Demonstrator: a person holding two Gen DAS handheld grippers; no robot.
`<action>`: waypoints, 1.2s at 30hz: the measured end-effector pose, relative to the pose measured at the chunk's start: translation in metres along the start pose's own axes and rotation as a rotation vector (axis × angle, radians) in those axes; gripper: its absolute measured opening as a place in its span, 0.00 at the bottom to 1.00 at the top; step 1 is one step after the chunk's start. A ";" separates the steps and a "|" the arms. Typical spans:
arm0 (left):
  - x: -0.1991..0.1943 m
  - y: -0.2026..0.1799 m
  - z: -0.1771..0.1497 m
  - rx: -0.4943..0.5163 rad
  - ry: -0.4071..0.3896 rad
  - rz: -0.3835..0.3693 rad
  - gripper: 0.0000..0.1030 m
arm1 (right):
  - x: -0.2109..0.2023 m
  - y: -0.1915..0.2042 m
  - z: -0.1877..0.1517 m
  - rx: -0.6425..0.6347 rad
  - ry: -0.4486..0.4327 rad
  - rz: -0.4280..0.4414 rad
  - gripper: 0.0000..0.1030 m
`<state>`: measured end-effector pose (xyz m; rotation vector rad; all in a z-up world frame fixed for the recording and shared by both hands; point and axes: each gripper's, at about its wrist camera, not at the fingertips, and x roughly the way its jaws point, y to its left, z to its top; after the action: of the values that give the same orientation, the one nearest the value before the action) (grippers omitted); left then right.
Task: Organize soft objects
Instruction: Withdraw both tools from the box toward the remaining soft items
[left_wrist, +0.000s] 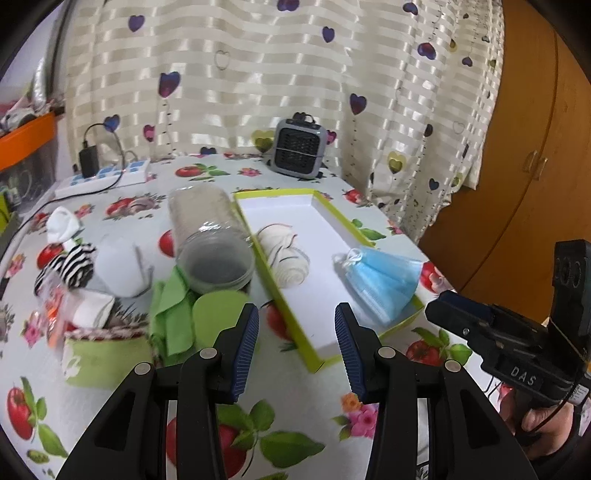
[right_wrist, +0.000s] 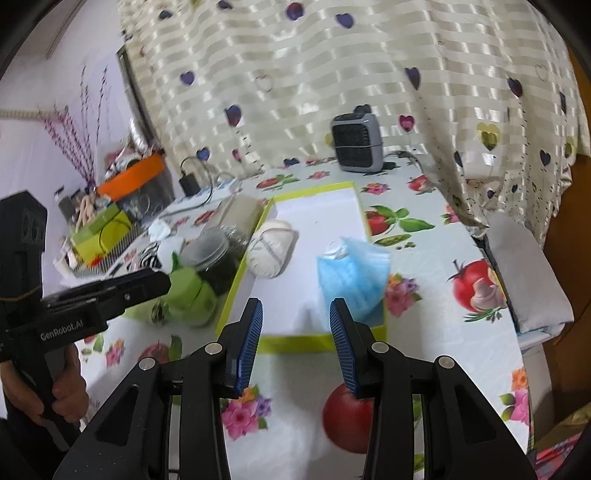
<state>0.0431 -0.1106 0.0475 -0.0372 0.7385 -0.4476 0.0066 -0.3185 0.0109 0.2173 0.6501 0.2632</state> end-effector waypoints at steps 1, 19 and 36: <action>-0.001 0.002 -0.003 -0.003 0.000 0.006 0.41 | 0.000 0.004 -0.001 -0.012 0.003 0.001 0.38; -0.016 0.033 -0.032 -0.075 0.028 0.093 0.41 | 0.010 0.052 -0.015 -0.109 0.060 0.079 0.38; -0.026 0.087 -0.052 -0.208 0.044 0.189 0.41 | 0.024 0.085 -0.022 -0.218 0.076 0.186 0.38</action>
<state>0.0251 -0.0149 0.0094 -0.1514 0.8213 -0.1905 -0.0034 -0.2285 0.0035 0.0581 0.6721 0.5198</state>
